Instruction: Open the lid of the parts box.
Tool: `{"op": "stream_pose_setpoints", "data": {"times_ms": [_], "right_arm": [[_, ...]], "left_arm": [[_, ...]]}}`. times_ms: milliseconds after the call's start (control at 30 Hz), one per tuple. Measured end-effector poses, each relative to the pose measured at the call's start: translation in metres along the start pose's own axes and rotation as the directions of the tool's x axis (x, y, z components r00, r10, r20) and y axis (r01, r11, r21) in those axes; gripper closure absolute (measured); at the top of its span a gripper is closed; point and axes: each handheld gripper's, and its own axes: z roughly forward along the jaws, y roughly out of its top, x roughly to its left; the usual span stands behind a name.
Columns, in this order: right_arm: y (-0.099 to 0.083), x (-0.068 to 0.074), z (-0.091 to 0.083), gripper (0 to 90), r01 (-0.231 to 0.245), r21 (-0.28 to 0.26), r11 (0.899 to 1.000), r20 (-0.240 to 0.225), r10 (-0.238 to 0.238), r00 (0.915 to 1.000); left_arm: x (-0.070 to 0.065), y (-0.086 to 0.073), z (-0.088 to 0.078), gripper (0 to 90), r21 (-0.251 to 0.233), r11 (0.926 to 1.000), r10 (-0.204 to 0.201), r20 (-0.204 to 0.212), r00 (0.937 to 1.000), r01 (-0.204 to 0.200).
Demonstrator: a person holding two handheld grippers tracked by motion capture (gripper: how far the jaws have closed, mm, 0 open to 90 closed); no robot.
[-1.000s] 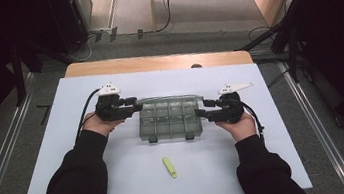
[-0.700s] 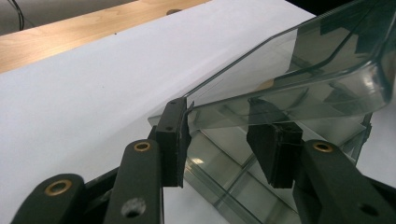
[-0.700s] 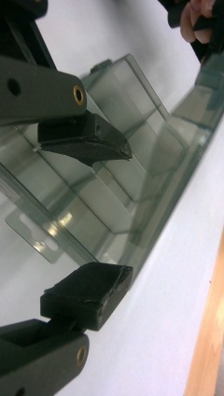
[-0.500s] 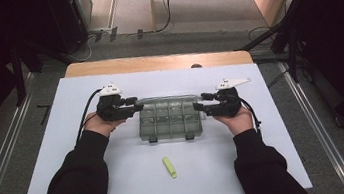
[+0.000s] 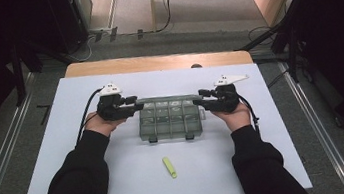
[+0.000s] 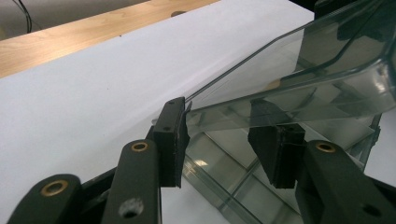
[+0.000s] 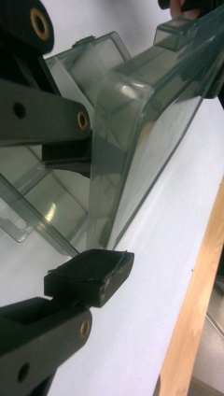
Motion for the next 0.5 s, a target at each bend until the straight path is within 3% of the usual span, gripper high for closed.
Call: {"op": "stream_pose_setpoints", "data": {"times_ms": [500], "right_arm": [[0.0043, -0.0039, 0.0038, 56.4, -0.013, -0.010, 1.000, 0.018, 0.013, 0.9997]], "left_arm": [[0.0002, 0.0022, 0.0038, 56.0, -0.020, 0.9997, -0.011, -0.023, 0.9997, 0.011]]}}
